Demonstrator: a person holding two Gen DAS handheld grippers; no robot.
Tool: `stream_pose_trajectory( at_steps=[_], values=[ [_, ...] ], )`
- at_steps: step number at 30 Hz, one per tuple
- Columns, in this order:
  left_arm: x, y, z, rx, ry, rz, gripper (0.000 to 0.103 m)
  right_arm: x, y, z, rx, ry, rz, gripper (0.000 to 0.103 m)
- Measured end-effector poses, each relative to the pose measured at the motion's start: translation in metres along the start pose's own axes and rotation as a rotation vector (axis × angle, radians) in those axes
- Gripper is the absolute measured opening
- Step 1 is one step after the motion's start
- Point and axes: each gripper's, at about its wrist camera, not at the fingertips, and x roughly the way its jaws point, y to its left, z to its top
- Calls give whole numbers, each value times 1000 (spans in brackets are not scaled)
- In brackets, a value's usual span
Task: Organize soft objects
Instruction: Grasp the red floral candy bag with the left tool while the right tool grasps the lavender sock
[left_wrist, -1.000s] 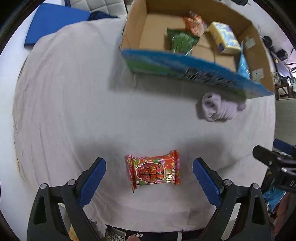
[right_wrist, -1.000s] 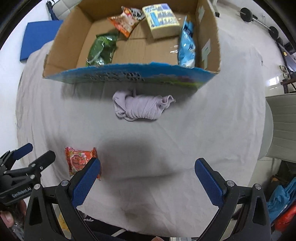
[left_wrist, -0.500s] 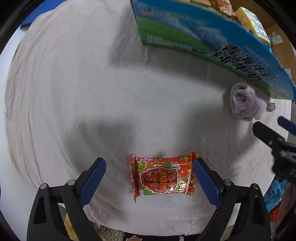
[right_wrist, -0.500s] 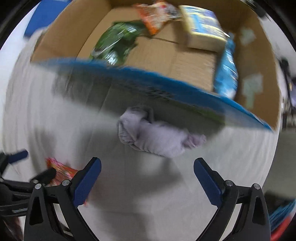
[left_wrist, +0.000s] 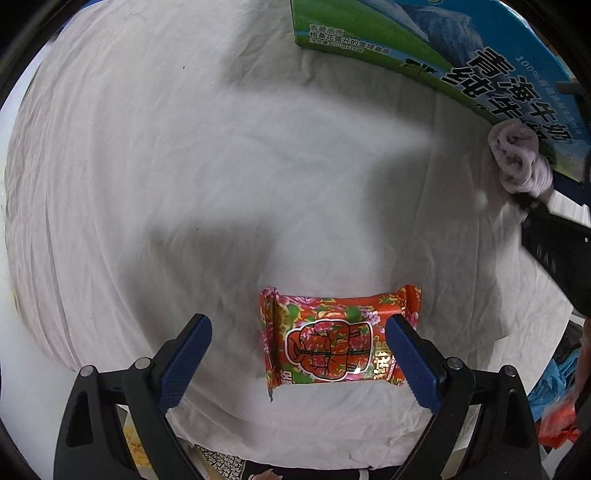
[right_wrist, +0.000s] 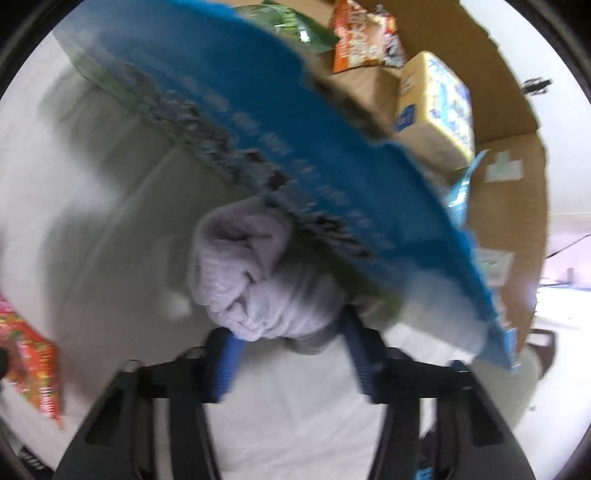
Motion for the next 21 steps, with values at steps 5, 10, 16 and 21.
stream_pose_trajectory(
  at_steps=[5,10,16,21],
  values=[
    [1,4,-3,-3,-6,0,96,-4,-8,-3,49,-8,24,43],
    [-10,8,-11,-10,-18,-2,96,-23,-19,-26,121,-8,137,42],
    [-17,14,-28,31,-27,21,96,-34,-35,-84,208,120,365,43],
    [-5,-5,-46,217,20,106,96,-9,-23,-115,228,278,437,43]
  ],
)
